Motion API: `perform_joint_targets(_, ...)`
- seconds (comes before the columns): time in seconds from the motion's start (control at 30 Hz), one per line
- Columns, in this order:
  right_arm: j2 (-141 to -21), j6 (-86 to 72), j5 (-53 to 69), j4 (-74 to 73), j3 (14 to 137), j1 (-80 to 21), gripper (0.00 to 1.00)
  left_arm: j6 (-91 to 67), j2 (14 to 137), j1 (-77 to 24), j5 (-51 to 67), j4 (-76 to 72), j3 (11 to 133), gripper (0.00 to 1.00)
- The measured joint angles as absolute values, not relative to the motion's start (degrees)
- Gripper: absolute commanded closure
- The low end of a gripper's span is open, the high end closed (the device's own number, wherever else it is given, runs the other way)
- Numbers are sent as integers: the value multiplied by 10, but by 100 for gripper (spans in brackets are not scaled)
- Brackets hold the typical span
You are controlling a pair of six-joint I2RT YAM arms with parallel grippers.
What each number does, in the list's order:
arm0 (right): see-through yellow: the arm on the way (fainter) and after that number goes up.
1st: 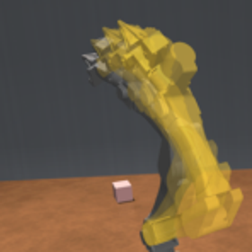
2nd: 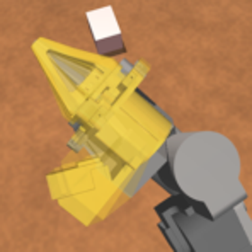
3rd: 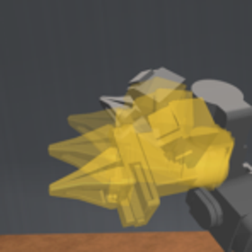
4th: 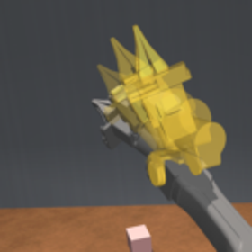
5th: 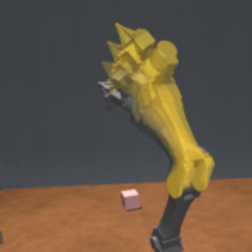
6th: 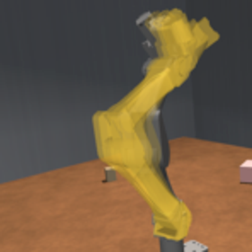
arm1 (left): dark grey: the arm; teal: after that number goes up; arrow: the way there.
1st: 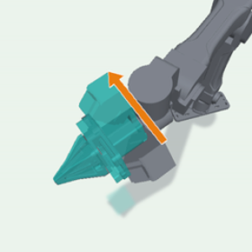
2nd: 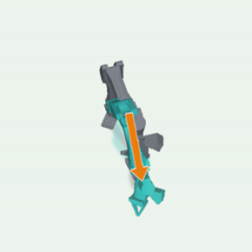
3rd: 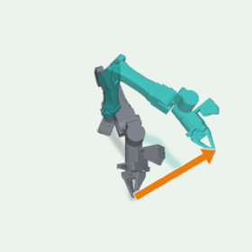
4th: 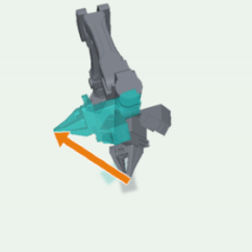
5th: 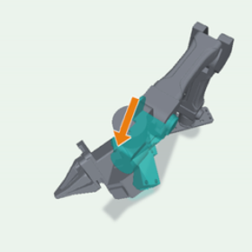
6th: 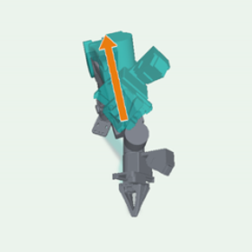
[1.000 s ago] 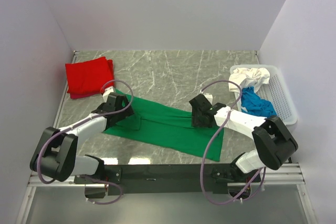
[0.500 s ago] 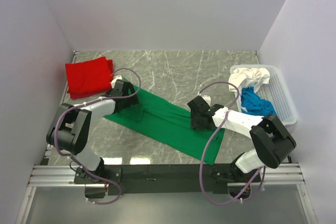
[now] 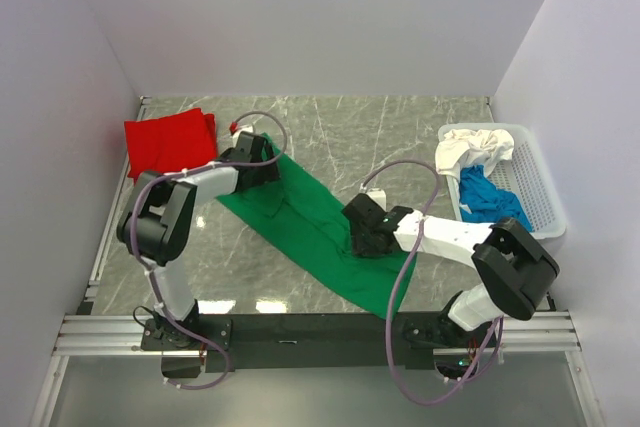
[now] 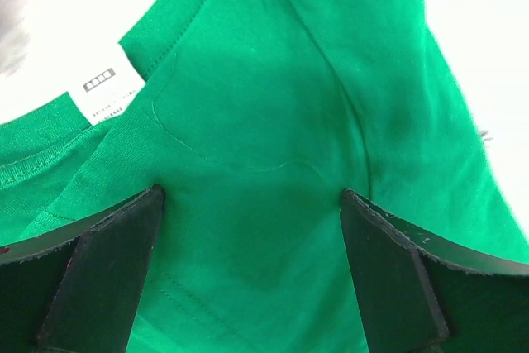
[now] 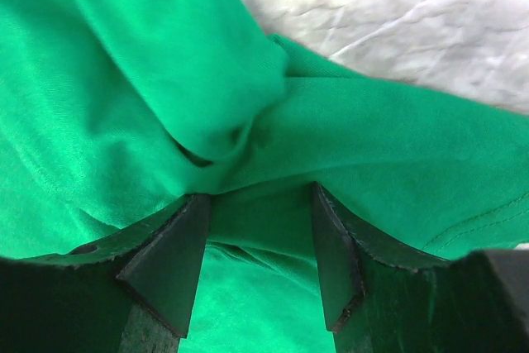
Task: Fold and stack the t-shirts
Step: Fold the tshirt
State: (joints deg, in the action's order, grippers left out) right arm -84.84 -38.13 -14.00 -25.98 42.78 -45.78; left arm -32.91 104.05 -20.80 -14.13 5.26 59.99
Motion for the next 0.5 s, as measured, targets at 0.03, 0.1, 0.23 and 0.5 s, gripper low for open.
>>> perform_joint_targets(0.03, -850, -384, -141, -260, 429, -463, 41, -326, 1053, -210, -139, 53, 615, 7)
perform_joint_targets(0.1, -852, -391, -142, -262, 432, -474, 41, -321, 1079, -214, -133, 55, 649, 7)
perform_joint_targets(0.23, -854, -411, -143, -262, 435, -502, 41, -308, 1127, -219, -128, 70, 717, 7)
perform_joint_targets(0.5, -854, -449, -139, -274, 440, -542, 41, -290, 1202, -221, -129, 122, 837, 6)
